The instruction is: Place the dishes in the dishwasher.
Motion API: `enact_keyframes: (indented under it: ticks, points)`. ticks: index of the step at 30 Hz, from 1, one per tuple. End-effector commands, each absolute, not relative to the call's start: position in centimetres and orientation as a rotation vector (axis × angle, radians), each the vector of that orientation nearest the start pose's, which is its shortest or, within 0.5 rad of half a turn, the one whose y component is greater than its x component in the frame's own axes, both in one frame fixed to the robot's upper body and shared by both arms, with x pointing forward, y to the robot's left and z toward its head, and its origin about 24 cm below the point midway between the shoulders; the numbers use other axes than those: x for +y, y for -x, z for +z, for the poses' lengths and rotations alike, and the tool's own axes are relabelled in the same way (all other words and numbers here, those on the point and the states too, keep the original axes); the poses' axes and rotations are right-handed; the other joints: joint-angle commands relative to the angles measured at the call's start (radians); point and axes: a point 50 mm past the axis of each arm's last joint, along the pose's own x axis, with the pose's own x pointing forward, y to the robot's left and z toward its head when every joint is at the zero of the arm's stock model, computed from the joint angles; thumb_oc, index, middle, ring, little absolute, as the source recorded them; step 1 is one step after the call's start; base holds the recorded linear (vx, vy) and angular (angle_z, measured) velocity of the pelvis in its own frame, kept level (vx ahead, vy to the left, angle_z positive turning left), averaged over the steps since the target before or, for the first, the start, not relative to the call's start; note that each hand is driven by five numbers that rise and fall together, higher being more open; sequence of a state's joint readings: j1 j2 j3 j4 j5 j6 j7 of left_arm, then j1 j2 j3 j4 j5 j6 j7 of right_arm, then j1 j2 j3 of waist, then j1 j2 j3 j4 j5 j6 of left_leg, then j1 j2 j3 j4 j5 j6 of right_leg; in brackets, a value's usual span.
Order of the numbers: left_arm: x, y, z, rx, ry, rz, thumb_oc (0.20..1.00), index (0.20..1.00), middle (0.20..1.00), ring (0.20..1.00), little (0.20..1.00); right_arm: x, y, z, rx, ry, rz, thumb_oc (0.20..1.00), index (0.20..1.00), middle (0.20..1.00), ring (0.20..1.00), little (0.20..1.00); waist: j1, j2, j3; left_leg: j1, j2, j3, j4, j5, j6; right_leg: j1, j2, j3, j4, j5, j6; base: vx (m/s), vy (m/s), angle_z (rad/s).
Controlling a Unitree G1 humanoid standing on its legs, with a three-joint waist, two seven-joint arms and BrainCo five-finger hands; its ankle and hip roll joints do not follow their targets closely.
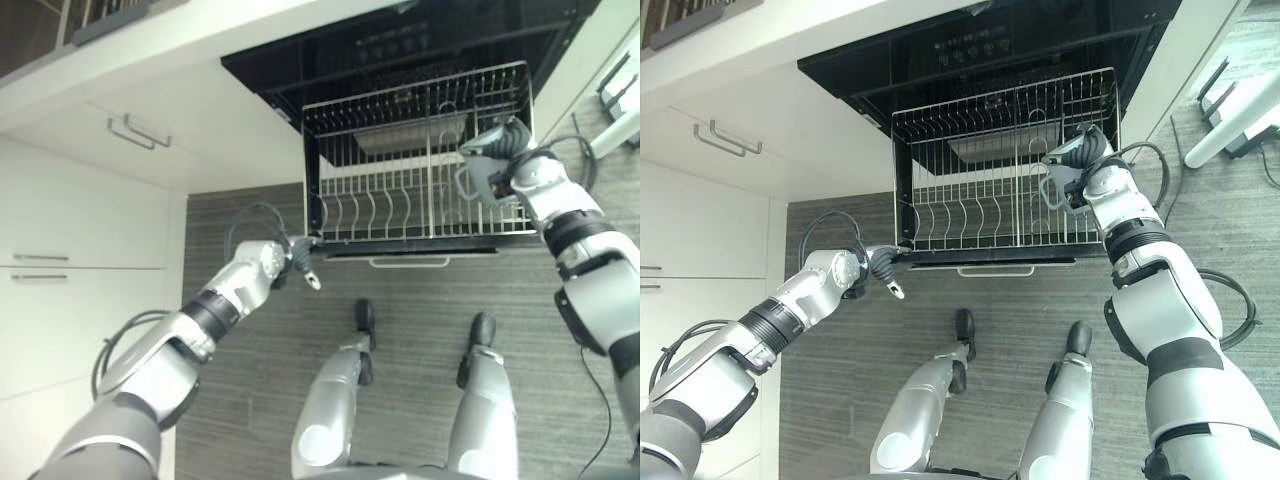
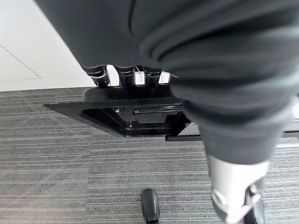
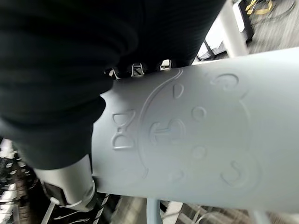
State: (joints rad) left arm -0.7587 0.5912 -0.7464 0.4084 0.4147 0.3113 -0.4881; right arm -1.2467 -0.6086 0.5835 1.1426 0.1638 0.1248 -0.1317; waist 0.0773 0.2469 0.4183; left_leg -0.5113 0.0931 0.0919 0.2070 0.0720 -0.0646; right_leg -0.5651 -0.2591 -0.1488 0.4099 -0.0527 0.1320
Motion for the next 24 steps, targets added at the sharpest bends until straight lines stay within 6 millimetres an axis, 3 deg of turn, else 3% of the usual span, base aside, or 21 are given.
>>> enact_keyframes:
  ticks: [1,7,8,9,10,18,24]
  points:
    - [15.3,-20.4,-8.4,1.012,-1.031,-1.198,1.0,1.0,1.0,1.0,1.0,-24.3,-41.5,29.7,-0.153,0.754,-0.392,0.2,0.2,0.2,0.2,0.2,0.053,-0.071,0.102,-0.118,-0.022,-0.043,0.058,-0.088,0.0,-0.096,0.006,-0.008,0.044,-0.07,-0.004,0.0,0.0,0.0]
    - [15.4,-20.5,-8.0,0.978,-1.035,-1.177,1.0,1.0,1.0,1.0,1.0,-25.4,-41.0,30.9,-0.176,0.719,-0.507,0.2,0.2,0.2,0.2,0.2,0.058,-0.066,0.102,-0.178,-0.019,-0.048,0.089,-0.091,0.005,-0.159,0.005,-0.001,0.087,-0.076,-0.009,0.0,0.0,0.0]
    - [15.4,-20.5,-8.1,0.971,-1.035,-1.176,1.0,1.0,1.0,1.0,1.0,-25.5,-40.9,31.2,-0.181,0.711,-0.527,0.385,0.385,0.385,0.385,0.385,0.06,-0.065,0.102,-0.187,-0.019,-0.05,0.095,-0.091,0.004,-0.166,0.005,0.0,0.091,-0.076,-0.009,0.0,0.0,0.0]
    - [15.4,-20.6,-8.1,0.968,-1.036,-1.176,1.0,1.0,1.0,1.0,1.0,-25.5,-40.9,31.3,-0.184,0.7,-0.528,0.827,0.827,0.827,0.827,0.827,0.061,-0.064,0.102,-0.19,-0.02,-0.051,0.097,-0.092,0.004,-0.168,0.006,0.001,0.092,-0.077,-0.01,0.0,0.0,0.0]
    - [15.4,-20.5,-8.1,0.965,-1.036,-1.176,1.0,1.0,1.0,1.0,1.0,-25.5,-40.9,31.4,-0.186,0.716,-0.531,1.0,1.0,1.0,1.0,1.0,0.061,-0.063,0.102,-0.195,-0.02,-0.051,0.1,-0.091,0.005,-0.174,0.007,0.001,0.096,-0.075,-0.012,0.0,0.0,0.0]
    - [15.7,-20.6,-7.8,0.943,-1.052,-1.17,1.0,1.0,1.0,1.0,1.0,-24.8,-40.8,32.6,-0.248,0.698,-0.549,1.0,1.0,1.0,1.0,1.0,0.065,-0.073,0.102,-0.197,-0.015,-0.048,0.117,-0.101,0.006,-0.167,0.008,-0.009,0.092,-0.073,-0.015,0.0,0.0,0.0]
    - [15.8,-20.6,-7.7,0.927,-1.063,-1.157,1.0,1.0,1.0,1.0,1.0,-23.1,-40.4,34.6,-0.409,0.671,-0.55,1.0,1.0,1.0,1.0,1.0,0.065,-0.086,0.102,-0.181,-0.008,-0.04,0.119,-0.107,0.004,-0.146,0.01,-0.021,0.085,-0.073,-0.016,-0.03,-0.006,-0.02]
